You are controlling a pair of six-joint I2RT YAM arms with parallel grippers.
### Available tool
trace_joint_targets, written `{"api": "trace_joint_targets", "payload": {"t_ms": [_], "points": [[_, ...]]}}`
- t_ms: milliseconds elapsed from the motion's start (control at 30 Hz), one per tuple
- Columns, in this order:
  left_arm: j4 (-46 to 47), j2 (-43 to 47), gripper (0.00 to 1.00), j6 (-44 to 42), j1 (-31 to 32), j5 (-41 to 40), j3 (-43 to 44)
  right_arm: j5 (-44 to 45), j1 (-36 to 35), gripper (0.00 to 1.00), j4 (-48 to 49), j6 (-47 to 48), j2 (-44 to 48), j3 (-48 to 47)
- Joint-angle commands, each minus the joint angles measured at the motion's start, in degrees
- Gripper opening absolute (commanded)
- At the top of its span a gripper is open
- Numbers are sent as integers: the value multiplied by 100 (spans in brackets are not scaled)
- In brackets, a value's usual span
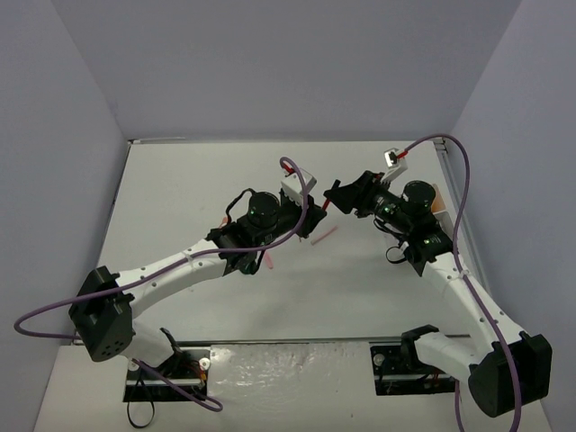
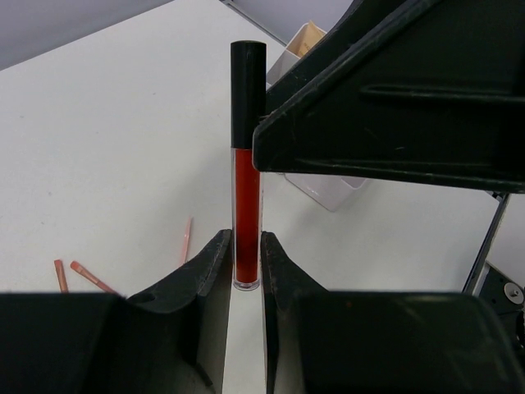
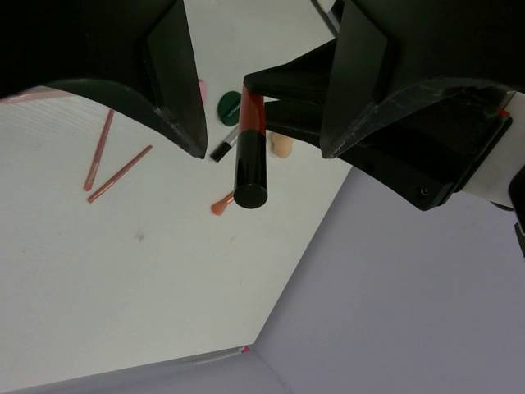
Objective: Organize the makeup
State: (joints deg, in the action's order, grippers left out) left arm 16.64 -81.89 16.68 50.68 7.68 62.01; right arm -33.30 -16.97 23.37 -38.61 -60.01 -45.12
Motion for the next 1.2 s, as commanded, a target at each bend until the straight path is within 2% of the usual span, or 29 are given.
{"api": "trace_joint_targets", "payload": {"t_ms": [0,333,500,533,600,667,700,767,800,833,933,1067,1167], "points": [[506,226,0,50,61,45,417,-102,-61,47,463,152,-24,-142],[452,93,0,81,74,75,542,-16,-104,25,385,376,-125,-14],[374,63,1,102,74,89,589,128,-105,3,149,607,-89,-41],[343,56,5,107,74,87,590,190,-105,0,74,685,-67,-60],[279,36,18,138,74,69,584,383,-105,0,-106,911,18,-105],[122,18,42,186,74,-36,584,618,-105,0,-293,1076,99,-140],[46,15,46,213,74,-110,578,657,-105,0,-324,1161,136,-164],[-243,27,72,269,71,-413,582,1012,-98,0,-569,1473,204,-219],[-366,45,81,315,66,-541,591,1177,-89,0,-674,1596,249,-224],[-620,68,87,369,53,-802,623,1472,-81,0,-744,1778,303,-231],[-1372,234,97,499,-56,-1397,705,2149,-31,0,-964,2266,391,-244],[-2949,695,97,831,-562,-1862,830,3292,93,0,-957,2823,363,-142],[-4060,1093,97,1026,-1300,-1724,941,3787,467,0,-959,3001,118,-174]]}}
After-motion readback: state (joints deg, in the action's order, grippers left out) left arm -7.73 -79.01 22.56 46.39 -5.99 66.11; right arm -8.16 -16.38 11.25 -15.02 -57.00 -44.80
